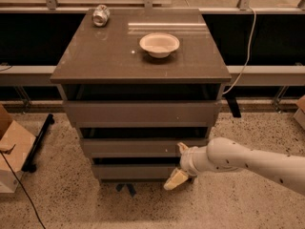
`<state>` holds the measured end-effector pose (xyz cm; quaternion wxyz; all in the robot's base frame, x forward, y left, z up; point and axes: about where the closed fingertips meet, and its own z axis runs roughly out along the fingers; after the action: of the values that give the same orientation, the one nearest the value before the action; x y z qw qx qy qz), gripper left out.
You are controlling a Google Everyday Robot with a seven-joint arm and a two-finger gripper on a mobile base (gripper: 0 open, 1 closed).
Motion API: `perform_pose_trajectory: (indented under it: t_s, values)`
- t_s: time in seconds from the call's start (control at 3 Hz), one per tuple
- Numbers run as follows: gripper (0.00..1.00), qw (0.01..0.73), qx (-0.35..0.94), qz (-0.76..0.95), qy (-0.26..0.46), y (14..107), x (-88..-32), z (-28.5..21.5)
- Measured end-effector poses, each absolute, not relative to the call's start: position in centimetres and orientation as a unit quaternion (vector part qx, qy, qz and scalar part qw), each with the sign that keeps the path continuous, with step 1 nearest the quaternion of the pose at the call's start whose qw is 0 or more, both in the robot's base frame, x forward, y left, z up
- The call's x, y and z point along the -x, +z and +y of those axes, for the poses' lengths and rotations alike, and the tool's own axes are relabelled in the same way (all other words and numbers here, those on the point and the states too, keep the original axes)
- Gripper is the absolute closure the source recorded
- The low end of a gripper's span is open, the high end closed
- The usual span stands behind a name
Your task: Open bottom drawer
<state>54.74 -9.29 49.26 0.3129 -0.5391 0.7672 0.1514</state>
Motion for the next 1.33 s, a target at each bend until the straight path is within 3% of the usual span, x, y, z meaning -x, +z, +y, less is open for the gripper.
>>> perform_pose_trajectory:
  t_s: [1.33]
  values:
    - [0.00,0.286,0.514,0.795,0.151,41.3,-55.0,-10.2]
